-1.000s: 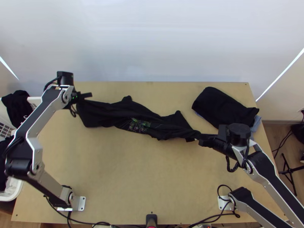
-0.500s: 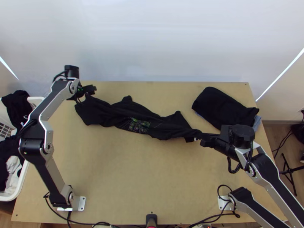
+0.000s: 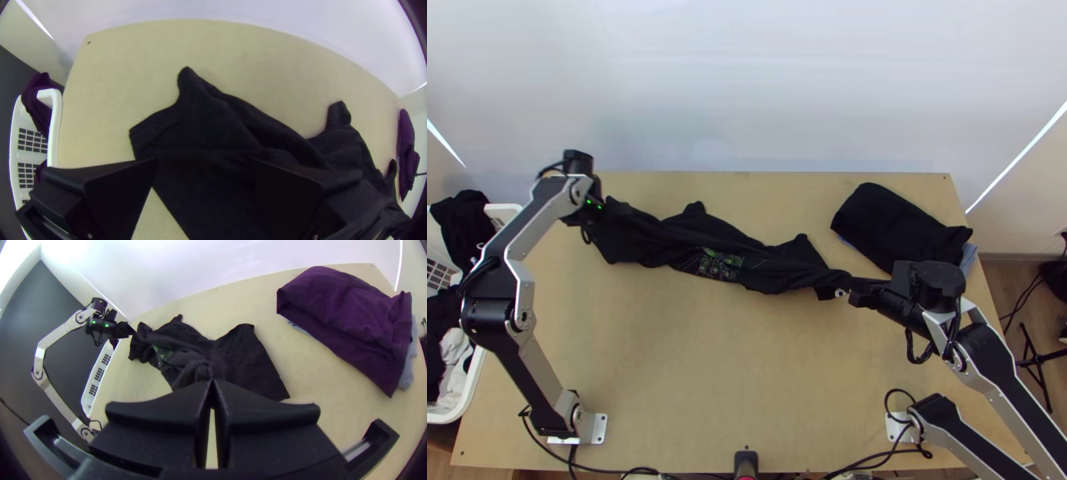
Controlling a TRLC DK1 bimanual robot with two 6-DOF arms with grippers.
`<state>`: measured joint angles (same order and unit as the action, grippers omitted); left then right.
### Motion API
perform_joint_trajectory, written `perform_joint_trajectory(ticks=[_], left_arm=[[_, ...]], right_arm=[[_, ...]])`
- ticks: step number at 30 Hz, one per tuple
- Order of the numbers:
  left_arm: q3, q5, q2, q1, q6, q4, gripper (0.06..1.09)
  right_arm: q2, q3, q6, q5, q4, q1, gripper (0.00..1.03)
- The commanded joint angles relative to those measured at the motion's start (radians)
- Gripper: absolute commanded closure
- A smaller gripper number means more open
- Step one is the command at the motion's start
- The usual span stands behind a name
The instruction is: Fold the t-shirt
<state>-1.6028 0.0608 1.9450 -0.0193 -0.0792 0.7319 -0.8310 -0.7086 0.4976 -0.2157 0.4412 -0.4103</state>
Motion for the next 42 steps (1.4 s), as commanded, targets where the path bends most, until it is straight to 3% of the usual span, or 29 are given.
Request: perform_joint_trajectory(ticks=[1, 4, 5, 8, 10, 18, 24, 25, 28, 29, 36, 40, 42], left_arm=[[0.106, -0.013, 0.000, 0.065, 0.010, -0.103, 0.11], [0.115, -0.006, 0.012, 0.081, 0.010, -0.123, 0.14], [0.121, -0.001, 0.009, 0.084, 0.009, -0.138, 0.28], [0.221, 0.008, -0.089, 0.091, 0.021, -0.310, 1.05], [0.250, 0.008, -0.143, 0.091, 0.044, -0.322, 1.05], [0.299, 0.004, -0.322, 0.082, 0.061, -0.123, 1.05], [0.443, -0.004, -0.437, 0.082, 0.065, -0.127, 1.05], [0.445, -0.004, -0.419, 0.079, 0.065, -0.127, 1.01], [0.425, -0.004, -0.359, 0.067, 0.056, -0.146, 0.50], [0.409, -0.003, -0.330, 0.064, 0.071, -0.147, 0.40], [0.233, 0.020, -0.164, 0.016, 0.165, -0.155, 0.37], [0.080, -0.035, -0.067, -0.036, 0.217, -0.126, 0.37], [-0.054, -0.090, 0.000, -0.082, 0.219, -0.022, 0.40]], right_arm=[[0.001, -0.008, 0.006, 0.001, -0.001, 0.001, 1.00], [0.009, -0.008, 0.006, 0.001, 0.007, 0.001, 1.00], [0.010, -0.008, 0.006, 0.001, 0.010, 0.001, 1.00], [0.015, -0.008, 0.006, 0.001, 0.010, 0.001, 1.00], [0.015, -0.009, 0.006, 0.001, 0.010, 0.002, 1.00], [0.012, -0.008, 0.004, 0.001, -0.001, 0.001, 1.00], [0.010, -0.012, 0.004, 0.001, -0.002, 0.001, 1.00], [0.010, -0.011, 0.006, 0.001, -0.002, 0.001, 1.00], [0.012, -0.011, 0.006, 0.001, -0.002, -0.001, 1.00], [0.012, -0.012, 0.007, 0.001, -0.002, -0.002, 1.00], [0.012, -0.026, 0.006, 0.001, -0.001, -0.004, 1.00], [0.012, -0.023, 0.007, 0.001, -0.001, -0.002, 1.00], [0.015, -0.020, 0.009, 0.001, -0.001, -0.001, 1.00]])
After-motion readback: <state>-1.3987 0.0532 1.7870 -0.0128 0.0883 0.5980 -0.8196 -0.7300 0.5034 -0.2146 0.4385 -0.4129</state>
